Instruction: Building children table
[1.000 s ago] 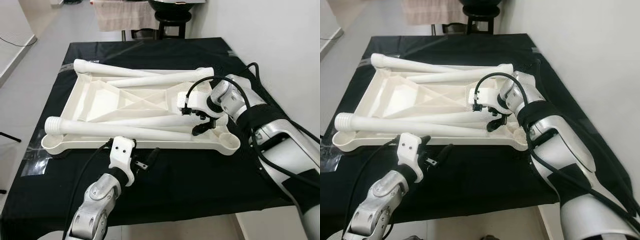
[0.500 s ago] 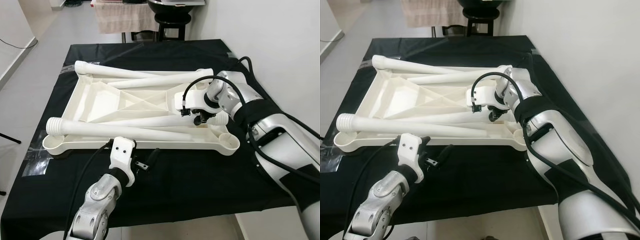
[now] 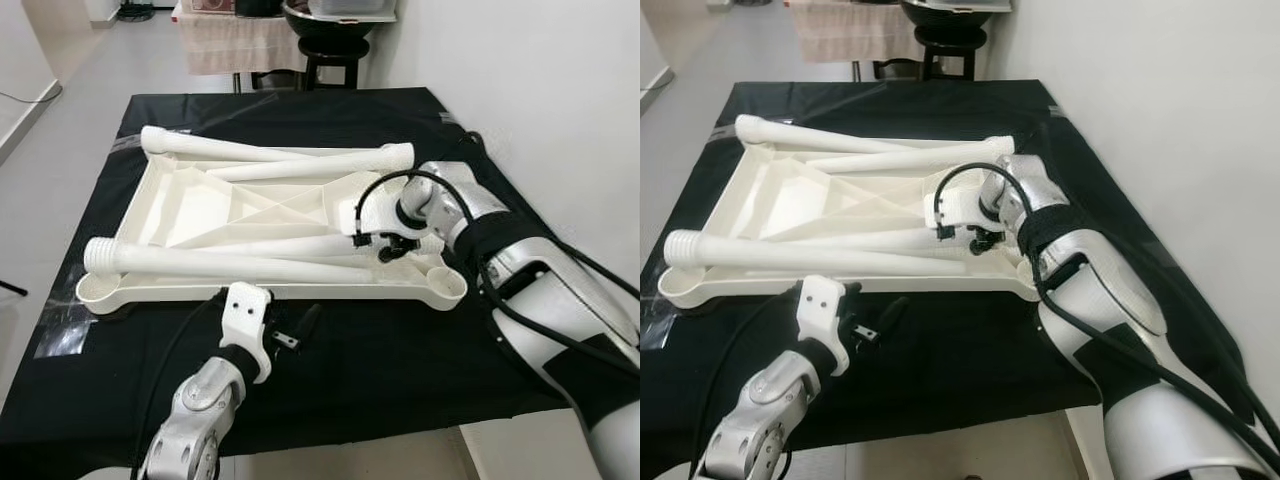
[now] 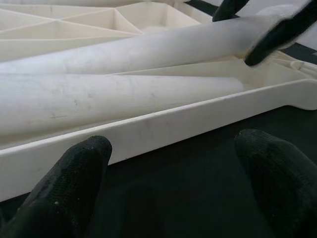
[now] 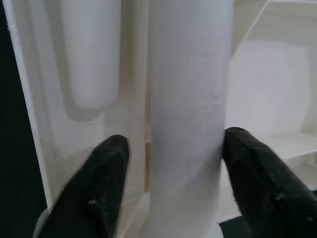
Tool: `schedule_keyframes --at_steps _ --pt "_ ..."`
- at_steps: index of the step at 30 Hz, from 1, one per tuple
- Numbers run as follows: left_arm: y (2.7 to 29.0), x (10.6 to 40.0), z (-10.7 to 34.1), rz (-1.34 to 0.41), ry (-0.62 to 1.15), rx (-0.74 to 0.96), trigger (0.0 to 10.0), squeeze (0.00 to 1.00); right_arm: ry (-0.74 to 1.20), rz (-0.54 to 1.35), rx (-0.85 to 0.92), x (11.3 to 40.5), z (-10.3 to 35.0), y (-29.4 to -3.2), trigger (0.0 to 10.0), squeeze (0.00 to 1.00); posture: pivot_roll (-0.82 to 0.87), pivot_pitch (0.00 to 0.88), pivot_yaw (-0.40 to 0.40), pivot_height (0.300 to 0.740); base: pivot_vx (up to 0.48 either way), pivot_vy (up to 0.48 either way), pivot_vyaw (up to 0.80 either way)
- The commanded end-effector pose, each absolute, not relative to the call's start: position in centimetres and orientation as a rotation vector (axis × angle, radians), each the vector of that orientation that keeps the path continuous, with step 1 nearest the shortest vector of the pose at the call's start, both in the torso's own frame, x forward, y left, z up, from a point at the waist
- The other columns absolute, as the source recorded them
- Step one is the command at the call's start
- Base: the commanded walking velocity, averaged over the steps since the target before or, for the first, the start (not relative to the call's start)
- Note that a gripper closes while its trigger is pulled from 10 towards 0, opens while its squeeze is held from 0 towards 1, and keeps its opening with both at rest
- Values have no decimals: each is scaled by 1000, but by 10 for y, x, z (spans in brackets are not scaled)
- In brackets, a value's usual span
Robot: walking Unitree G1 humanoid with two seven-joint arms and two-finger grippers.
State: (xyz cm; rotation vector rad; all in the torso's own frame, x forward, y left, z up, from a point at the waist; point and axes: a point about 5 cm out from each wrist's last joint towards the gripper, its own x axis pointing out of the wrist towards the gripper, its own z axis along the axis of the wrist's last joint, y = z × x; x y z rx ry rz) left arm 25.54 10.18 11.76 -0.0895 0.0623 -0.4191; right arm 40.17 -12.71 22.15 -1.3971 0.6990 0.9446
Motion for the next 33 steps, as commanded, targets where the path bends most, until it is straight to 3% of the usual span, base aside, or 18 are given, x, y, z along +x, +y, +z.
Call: schedule_keyframes --at_steps 1,3,4,10,11,12,15,16,26,33 --pt "100 253 118 -420 69 -110 10000 0 699 951 -1387 402 224 -125 10000 1000 -15 118 -87 740 0 0 0" --pt "100 253 118 -420 69 -111 10000 0 695 938 -1386 403 225 -125 10000 941 -17 120 -88 740 0 0 0" --pt "99 253 118 -420 69 -113 10000 0 698 919 -1379 404 226 -124 10000 0 -18 120 -88 740 0 0 0" --pt "97 251 118 -422 69 -121 10000 0 757 903 -1393 403 224 -124 10000 0 -21 127 -97 740 0 0 0" --pt "96 251 118 -422 69 -123 10000 0 760 903 -1395 403 225 -123 4510 0 -21 128 -98 740 0 0 0" --pt "96 251 118 -421 69 -125 10000 0 755 898 -1394 404 226 -122 1059 0 -19 130 -102 740 0 0 0" --pt "96 250 118 -420 70 -126 10000 0 750 895 -1391 404 227 -122 1059 0 -19 130 -102 740 0 0 0" --pt "96 250 118 -419 70 -127 10000 0 748 894 -1389 404 229 -121 0 0 -18 132 -102 740 0 0 0" --pt "97 250 117 -413 72 -131 10000 0 744 903 -1400 405 236 -125 0 0 -23 126 -100 740 0 0 0" --pt "98 253 121 -417 56 -109 10000 0 555 767 -1199 413 277 -134 0 0 -17 119 -85 740 0 0 0"
